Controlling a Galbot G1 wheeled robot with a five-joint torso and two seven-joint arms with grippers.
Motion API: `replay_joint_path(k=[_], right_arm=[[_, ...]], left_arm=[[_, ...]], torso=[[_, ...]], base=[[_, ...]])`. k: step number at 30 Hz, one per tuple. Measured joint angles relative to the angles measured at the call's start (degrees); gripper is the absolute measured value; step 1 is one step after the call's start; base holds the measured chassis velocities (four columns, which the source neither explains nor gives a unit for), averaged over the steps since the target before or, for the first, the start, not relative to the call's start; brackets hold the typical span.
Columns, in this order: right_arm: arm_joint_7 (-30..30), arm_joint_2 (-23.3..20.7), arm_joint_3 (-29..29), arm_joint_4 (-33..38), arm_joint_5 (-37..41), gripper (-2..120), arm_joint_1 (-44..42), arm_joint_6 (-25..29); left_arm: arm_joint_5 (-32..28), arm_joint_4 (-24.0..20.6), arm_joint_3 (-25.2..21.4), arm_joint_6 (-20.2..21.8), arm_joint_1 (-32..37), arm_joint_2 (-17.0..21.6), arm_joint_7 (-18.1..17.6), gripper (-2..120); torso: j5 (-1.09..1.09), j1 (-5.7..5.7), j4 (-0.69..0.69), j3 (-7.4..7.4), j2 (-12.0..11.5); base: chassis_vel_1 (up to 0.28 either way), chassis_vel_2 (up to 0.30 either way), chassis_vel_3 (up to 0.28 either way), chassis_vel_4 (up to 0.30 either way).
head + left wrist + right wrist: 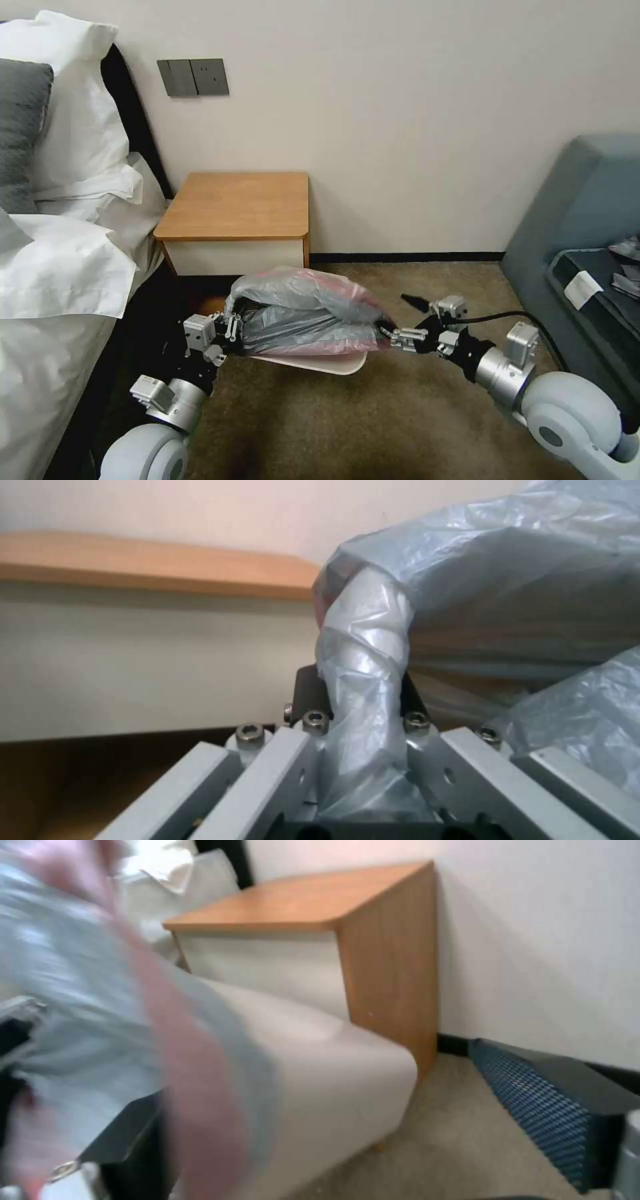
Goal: Pick up the garbage bag from the table and place it over the trash can.
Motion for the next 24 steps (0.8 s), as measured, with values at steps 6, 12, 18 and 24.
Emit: replay_joint_path(k=[6, 12, 18, 24], right_arm=[[-2.76, 0.42, -0.45, 0.30, -1.39, 100, 0.17, 2.00], [-1.98, 0.98, -0.48, -0.51, 0.94, 100, 1.33, 2.44], [-0.05, 2.14, -0.17, -1.69, 1.80, 100, 1.08, 2.17], [1.07, 3.16, -0.19, -2.78, 1.44, 100, 0.15, 1.90]], left_arm=[[0.94, 0.12, 0.55, 0.85, 0.05, 0.66, -0.05, 3], [1.68, 0.08, 0.35, 0.52, 1.00, 1.94, 1.21, 3], [1.03, 0.14, -0.17, -1.34, 1.37, 2.36, 3.25, 3], [-7.09, -1.57, -0.62, -2.34, 0.95, 2.21, 5.84, 3]], torso=[[0.00, 0.00, -0.01, 0.00, 0.00], [0.00, 0.00, 0.00, 0.00, 0.00], [0.00, 0.00, 0.00, 0.00, 0.00], [0.01, 0.00, -0.01, 0.00, 0.00]], base=[[0.000, 0.000, 0.000, 0.000], [0.000, 0.000, 0.000, 0.000], [0.000, 0.000, 0.000, 0.000], [0.000, 0.000, 0.000, 0.000]])
